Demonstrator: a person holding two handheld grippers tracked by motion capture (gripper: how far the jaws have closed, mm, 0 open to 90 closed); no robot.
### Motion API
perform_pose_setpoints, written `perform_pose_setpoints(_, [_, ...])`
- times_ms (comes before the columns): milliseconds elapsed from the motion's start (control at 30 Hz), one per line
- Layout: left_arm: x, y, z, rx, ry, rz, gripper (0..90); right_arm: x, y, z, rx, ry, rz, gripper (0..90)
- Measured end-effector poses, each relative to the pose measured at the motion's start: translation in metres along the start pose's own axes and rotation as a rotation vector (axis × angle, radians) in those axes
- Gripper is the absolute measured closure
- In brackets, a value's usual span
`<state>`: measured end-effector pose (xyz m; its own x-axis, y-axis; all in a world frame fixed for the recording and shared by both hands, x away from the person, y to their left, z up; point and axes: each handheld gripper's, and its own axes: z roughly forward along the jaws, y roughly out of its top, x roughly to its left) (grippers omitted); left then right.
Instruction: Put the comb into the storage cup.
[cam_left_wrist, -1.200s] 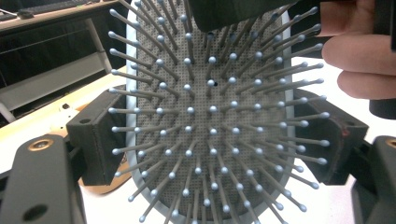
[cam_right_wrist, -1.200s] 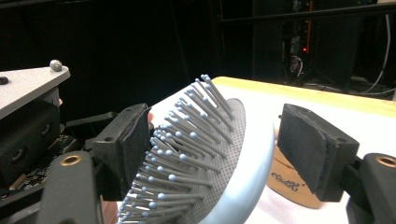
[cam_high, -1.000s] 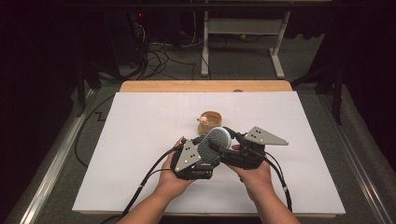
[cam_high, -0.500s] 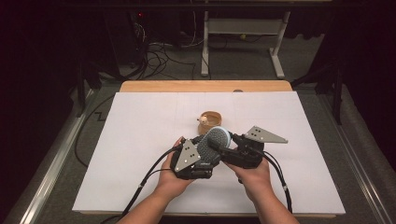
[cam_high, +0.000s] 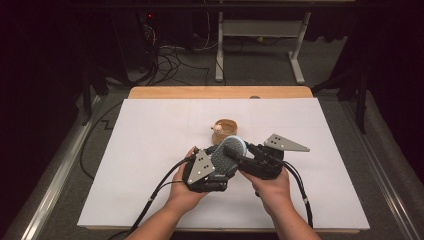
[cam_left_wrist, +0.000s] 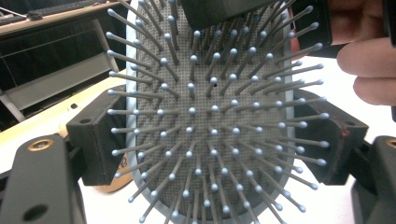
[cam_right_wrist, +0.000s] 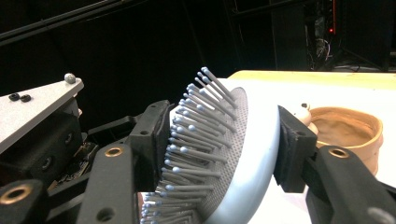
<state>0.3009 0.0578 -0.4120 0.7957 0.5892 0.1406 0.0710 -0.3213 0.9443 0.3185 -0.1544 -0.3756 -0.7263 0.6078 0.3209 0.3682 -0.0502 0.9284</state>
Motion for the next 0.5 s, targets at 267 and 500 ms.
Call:
perform_pose_setpoints(267, [-0.0011, -0.0001, 0.001, 0.004, 0.004, 0.005, 19.9, -0.0022, 0.0015, -0.0013, 0.009, 0.006, 0.026, 52.1])
perform_pose_setpoints(500, [-0.0015, 0.0008, 0.0007, -0.001, 0.006, 0.005, 19.9, -0.0004, 0.0037, -0.0026, 0.012, -0.002, 0.017, 54.8])
